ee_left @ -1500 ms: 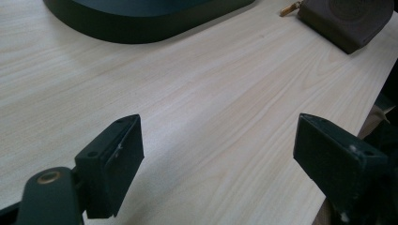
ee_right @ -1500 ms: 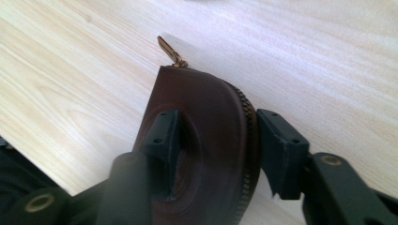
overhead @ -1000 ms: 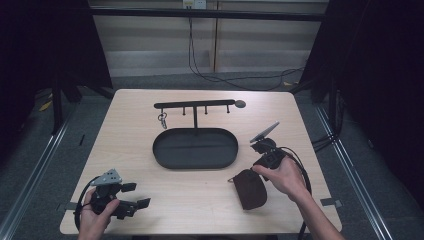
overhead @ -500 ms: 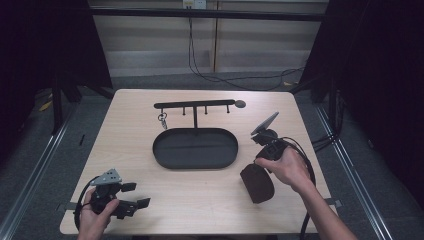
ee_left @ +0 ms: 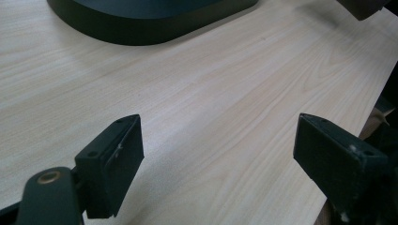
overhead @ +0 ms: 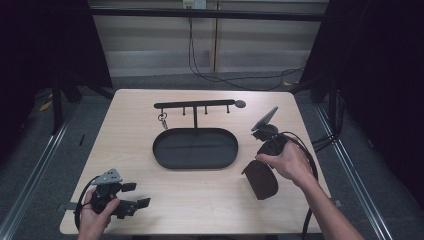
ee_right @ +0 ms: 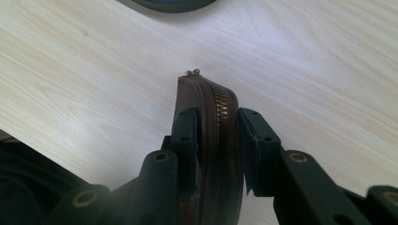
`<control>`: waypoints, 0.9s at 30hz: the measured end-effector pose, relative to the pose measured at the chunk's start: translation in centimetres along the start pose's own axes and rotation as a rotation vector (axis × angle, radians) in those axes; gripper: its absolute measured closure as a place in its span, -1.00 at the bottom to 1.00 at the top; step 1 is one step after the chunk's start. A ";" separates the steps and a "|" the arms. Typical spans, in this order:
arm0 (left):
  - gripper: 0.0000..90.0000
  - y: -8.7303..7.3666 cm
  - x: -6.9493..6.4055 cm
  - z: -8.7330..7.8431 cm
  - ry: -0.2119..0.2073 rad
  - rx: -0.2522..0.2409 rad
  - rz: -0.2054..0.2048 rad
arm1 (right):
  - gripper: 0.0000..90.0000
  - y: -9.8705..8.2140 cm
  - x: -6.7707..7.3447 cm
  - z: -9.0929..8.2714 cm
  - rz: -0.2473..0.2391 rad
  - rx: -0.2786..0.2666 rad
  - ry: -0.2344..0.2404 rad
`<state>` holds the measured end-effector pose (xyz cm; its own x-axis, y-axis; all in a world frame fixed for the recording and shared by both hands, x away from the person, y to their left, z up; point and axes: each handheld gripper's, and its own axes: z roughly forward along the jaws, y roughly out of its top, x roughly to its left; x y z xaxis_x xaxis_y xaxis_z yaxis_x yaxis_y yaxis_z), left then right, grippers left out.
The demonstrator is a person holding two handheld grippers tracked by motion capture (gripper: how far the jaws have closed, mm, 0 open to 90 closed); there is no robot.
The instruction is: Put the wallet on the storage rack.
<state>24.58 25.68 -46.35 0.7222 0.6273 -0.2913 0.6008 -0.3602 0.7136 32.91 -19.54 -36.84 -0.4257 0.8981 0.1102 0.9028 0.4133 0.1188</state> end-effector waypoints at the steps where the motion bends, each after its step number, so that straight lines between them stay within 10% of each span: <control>1: -0.64 0.0 0.0 0.0 -0.002 0.002 0.001 | 0.54 0.1 0.0 -0.1 0.004 -0.003 0.001; 27: -0.64 0.1 0.1 0.0 0.017 0.008 -0.003 | 0.54 3.9 -0.7 -3.1 0.038 -0.033 -0.037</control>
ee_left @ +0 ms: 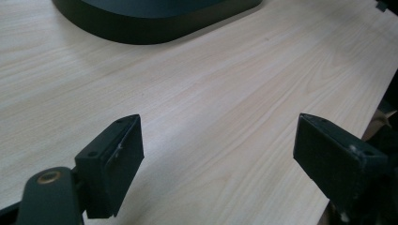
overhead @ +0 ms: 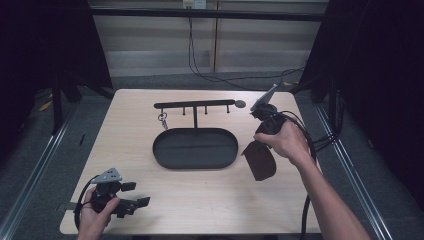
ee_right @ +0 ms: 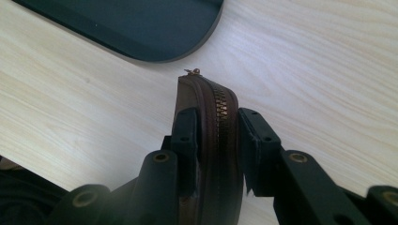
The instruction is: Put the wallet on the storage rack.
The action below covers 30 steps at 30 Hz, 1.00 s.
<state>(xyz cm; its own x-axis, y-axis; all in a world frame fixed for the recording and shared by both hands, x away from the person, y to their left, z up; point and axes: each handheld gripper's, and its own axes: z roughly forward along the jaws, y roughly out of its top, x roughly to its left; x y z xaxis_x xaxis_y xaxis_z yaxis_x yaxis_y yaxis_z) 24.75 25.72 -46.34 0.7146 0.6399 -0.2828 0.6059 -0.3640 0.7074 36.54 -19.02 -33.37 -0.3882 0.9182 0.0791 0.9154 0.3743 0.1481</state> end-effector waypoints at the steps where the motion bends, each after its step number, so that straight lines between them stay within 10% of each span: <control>1: -0.64 0.0 0.0 0.0 0.000 0.000 0.000 | 0.54 0.0 0.0 0.0 0.000 0.000 0.000; 30: -0.64 -0.1 -0.1 0.0 0.003 0.007 0.004 | 0.54 5.1 0.1 0.5 0.040 -0.022 -0.080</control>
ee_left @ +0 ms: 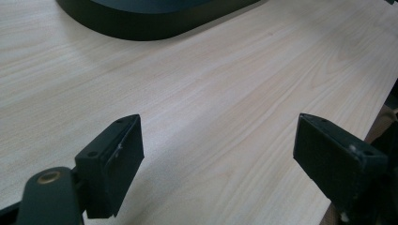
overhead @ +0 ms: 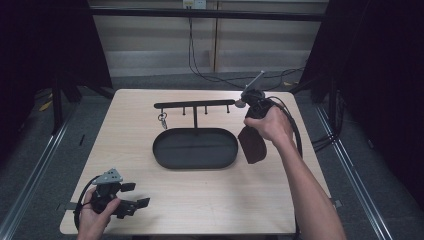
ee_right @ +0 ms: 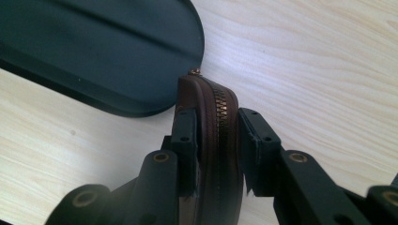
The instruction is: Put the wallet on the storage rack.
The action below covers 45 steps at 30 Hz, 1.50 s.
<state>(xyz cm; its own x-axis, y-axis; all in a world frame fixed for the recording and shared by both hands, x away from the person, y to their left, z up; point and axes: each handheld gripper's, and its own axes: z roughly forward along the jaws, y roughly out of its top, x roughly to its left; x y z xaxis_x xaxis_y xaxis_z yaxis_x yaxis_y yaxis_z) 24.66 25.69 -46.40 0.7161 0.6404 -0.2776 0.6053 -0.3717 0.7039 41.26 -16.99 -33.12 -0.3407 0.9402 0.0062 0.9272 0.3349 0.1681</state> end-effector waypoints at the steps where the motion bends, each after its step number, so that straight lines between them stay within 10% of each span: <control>1: -0.64 0.0 0.0 0.0 0.000 0.000 0.000 | 0.54 0.0 0.0 0.0 0.000 0.000 0.000; 18: -0.64 0.0 0.1 -0.1 0.003 -0.005 -0.006 | 0.54 0.9 -0.9 0.8 0.095 -0.136 0.226; 45: -0.64 0.0 0.1 -0.1 0.004 -0.001 0.007 | 0.55 1.3 0.2 6.0 0.144 -0.220 0.398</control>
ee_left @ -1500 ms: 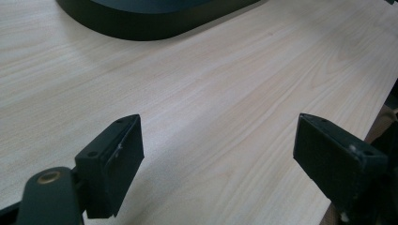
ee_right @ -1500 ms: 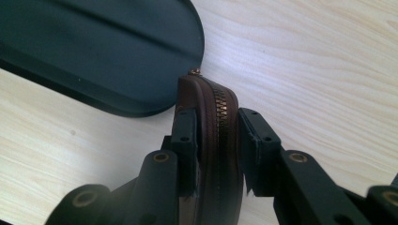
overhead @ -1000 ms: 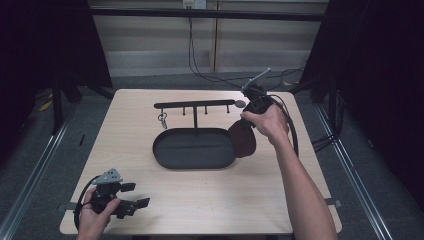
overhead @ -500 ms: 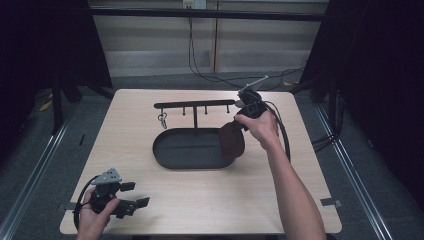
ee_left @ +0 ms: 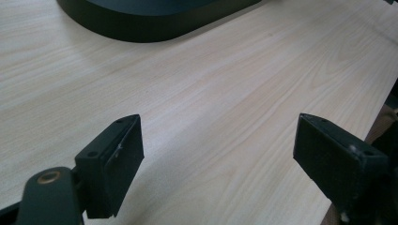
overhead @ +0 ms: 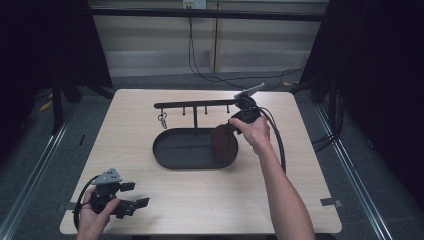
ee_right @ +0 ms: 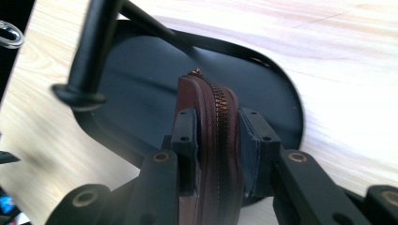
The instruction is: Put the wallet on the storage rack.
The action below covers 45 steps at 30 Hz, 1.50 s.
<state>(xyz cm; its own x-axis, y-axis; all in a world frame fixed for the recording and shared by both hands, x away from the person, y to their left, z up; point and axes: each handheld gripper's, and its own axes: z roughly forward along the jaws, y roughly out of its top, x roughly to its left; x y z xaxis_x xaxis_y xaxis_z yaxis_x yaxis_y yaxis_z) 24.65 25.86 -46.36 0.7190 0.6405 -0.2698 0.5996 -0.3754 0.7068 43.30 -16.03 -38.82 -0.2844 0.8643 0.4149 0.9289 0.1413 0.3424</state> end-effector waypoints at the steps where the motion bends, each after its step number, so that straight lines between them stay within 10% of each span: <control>1: -0.64 0.0 0.0 0.0 0.000 -0.001 -0.001 | 0.55 -0.1 -0.1 0.4 0.008 -0.003 0.014; 23: -0.64 0.0 -0.1 0.2 -0.007 0.012 0.006 | 0.50 -1.9 -3.4 4.6 0.095 -0.146 0.137; 37: -0.64 0.0 0.0 0.2 -0.009 0.010 0.004 | 0.31 -2.4 -3.8 5.0 0.067 -0.159 0.027; 45: -0.64 0.0 0.0 0.2 -0.009 0.009 0.002 | 0.20 -2.6 -3.7 5.1 0.053 -0.175 0.045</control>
<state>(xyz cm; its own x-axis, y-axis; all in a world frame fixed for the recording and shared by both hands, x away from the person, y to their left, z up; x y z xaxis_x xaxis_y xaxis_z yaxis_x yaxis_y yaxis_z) 24.66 25.74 -46.46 0.7230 0.6340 -0.2746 0.6017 -0.3825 0.7011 43.16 -17.17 -45.55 -0.2497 0.8455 0.4720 0.8884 0.0061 0.4591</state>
